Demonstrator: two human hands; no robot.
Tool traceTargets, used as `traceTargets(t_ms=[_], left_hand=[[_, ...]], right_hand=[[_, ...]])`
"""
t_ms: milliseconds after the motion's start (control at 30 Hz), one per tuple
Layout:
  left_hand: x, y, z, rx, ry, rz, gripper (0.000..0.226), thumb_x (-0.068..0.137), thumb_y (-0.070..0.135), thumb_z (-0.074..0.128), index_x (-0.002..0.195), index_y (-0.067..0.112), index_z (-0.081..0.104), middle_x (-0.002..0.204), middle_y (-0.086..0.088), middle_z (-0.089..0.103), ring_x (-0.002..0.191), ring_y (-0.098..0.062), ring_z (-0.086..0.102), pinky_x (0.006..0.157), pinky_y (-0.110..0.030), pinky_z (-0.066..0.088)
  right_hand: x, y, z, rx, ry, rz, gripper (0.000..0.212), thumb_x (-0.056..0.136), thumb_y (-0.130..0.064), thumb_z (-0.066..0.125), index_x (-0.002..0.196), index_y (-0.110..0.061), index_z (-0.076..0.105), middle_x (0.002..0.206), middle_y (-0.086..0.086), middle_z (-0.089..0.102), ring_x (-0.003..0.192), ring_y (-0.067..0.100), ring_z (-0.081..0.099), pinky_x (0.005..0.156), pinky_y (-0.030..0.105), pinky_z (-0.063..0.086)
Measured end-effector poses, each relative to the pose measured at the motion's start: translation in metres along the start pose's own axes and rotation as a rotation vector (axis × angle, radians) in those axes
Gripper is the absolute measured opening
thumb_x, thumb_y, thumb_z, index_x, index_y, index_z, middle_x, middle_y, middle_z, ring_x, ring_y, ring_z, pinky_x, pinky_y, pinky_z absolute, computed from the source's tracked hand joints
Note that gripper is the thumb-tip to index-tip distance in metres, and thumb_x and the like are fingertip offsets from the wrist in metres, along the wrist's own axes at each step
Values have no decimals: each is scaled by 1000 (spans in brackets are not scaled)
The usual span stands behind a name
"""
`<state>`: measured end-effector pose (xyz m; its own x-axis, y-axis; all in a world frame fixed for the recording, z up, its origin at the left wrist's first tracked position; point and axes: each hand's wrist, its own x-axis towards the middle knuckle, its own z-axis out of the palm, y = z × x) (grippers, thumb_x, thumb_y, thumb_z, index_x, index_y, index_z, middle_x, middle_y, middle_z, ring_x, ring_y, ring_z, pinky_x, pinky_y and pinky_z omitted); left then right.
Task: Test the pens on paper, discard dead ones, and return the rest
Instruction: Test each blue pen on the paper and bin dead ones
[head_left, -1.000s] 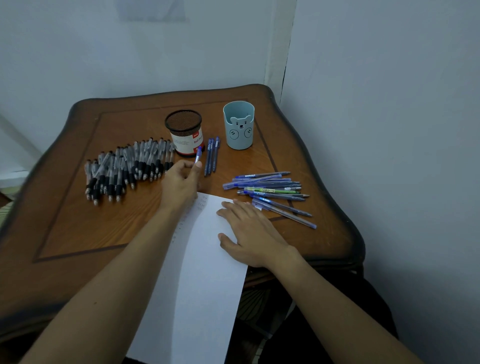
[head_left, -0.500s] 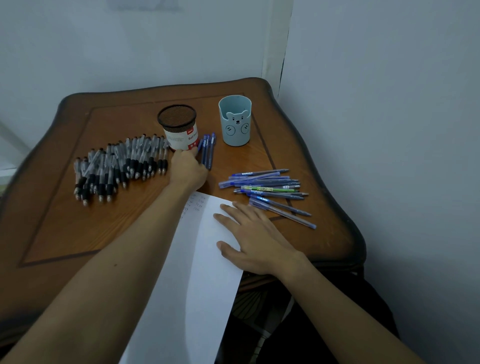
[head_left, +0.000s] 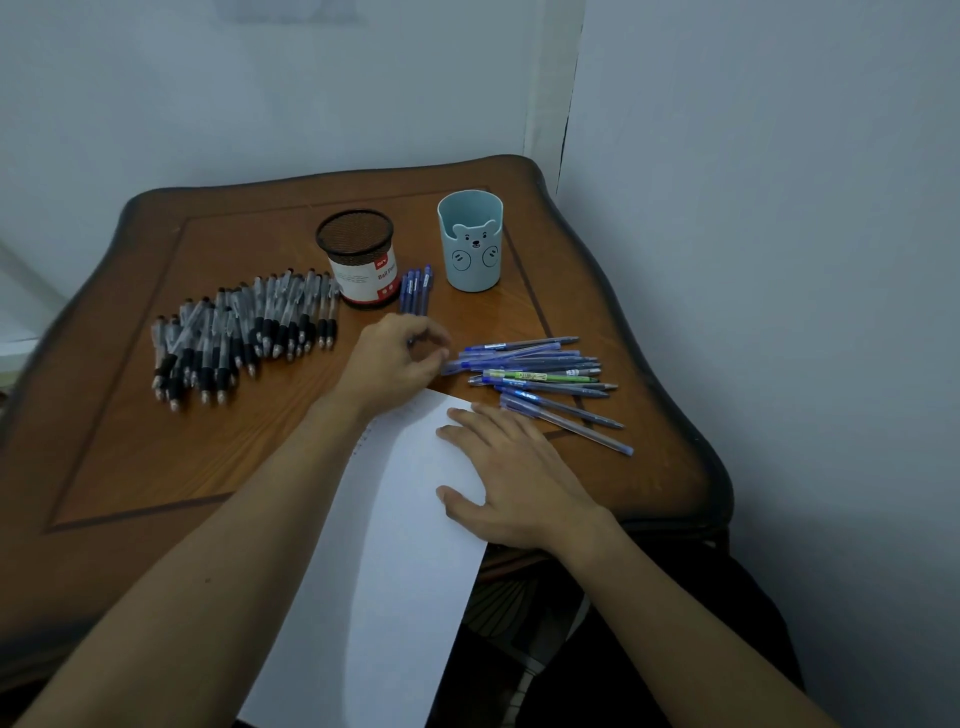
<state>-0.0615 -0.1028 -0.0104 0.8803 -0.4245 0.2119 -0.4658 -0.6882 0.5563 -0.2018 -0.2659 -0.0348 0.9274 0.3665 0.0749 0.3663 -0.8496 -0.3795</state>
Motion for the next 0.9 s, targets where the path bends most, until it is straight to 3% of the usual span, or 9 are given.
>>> traceTargets(t_ms=[67,200,300,400,633,900], left_hand=[[-3,-1,0,-16,-56,-2,18,95,23,68,112,21,72,107,10,66,98,-4,56,75,-12,41],[-7,-6,1,-12,-79,-39,21,94,18,68,115,20,72,103,6,71,89,-2,61,74,-10,45],[-9,-10,0,77,-46,-57,25,93,18,65,117,21,70,100,4,68,95,-13,58,81,-26,49],[-7,-12,0,171,-67,-61,31,94,33,62,123,24,69,111,2,63,107,-19,50,91,-44,46],[-1,3,2,223,-163,-41,30,99,29,61,126,18,68,112,-3,63,97,-11,47,77,-25,36],[-28,10,-19,-167,116,-195,12,96,17,64,106,18,58,93,6,61,78,-8,59,65,-18,46]], right_hand=[[0,-1,1,-7,5,0,64,94,-56,49,150,-25,39,161,-4,31,150,15,16,121,34,6],[0,0,0,-1,-1,2,64,94,-56,48,150,-26,40,161,-5,31,150,14,15,122,36,7],[1,-1,0,8,-21,-10,64,96,-54,48,151,-25,37,162,-5,28,151,13,14,123,34,3],[1,-2,-1,19,-34,-22,63,97,-51,48,153,-25,34,164,-6,23,152,11,9,118,26,-8],[2,-2,-2,18,-38,-13,63,97,-52,48,154,-26,33,164,-7,22,152,10,8,116,25,-10],[2,-4,-5,70,-39,10,62,97,-50,51,152,-25,36,163,-8,25,151,10,10,117,26,-6]])
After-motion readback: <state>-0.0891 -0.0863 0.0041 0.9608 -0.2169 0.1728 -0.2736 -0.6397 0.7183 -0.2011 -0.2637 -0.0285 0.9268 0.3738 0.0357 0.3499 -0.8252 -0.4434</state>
